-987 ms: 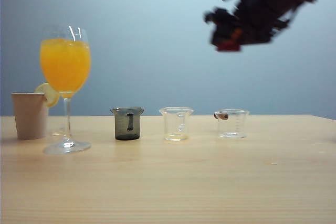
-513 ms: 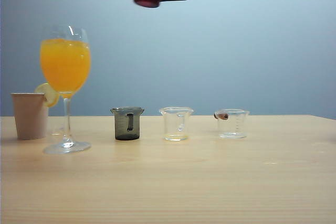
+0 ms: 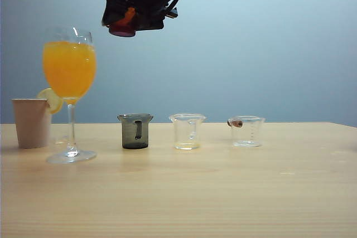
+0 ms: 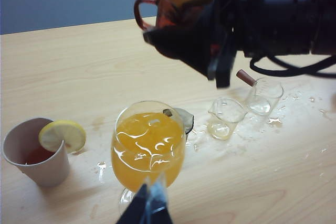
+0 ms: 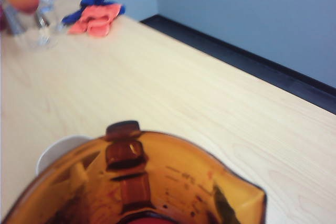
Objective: Pick up the fourth measuring cup from the left, pour the grenadine inside into the goblet, and finally put the measuring cup back in its original place.
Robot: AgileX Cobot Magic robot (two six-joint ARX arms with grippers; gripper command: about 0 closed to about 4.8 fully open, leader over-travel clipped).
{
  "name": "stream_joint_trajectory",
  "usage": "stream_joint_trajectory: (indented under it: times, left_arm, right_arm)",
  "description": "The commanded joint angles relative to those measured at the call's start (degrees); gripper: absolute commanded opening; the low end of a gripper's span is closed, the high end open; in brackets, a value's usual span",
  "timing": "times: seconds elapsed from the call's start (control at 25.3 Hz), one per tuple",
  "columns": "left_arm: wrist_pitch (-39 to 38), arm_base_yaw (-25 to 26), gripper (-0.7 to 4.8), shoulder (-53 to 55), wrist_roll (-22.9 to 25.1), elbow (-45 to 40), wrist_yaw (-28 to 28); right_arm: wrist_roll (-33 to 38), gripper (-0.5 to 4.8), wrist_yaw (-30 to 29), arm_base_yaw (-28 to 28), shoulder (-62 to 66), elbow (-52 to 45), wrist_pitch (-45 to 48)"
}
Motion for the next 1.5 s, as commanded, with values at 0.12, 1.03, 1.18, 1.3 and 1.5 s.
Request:
stream_joint_trajectory:
  times: [0.12,1.03,1.18,1.3,1.5]
  left_arm:
    - [0.3,0.0,-0.04,-0.1,0.0,0.2,0.2]
    - [0.3,0.0,-0.04,-0.1,0.0,0.2,0.2]
    - [0.3,0.0,-0.04,-0.1,0.0,0.2,0.2]
    - [0.3,0.0,-0.04,-0.1,0.0,0.2,0.2]
    - [0.3,0.0,-0.04,-0.1,0.0,0.2,0.2]
  right_arm:
    - [-3.7,2.00,-0.9,2.6,-0.5,0.6,2.0]
    - [-29.1,2.00,-0.2,4.6,0.3,0.6,5.0]
    - [-29.1,2.00,0.6,5.0,1.4,0.6,6.8]
    - [-30.6,2.00,1.1,5.0,1.4,0.6,6.8]
    - [-34.1,2.00,1.1,5.0,1.4,0.6,6.9]
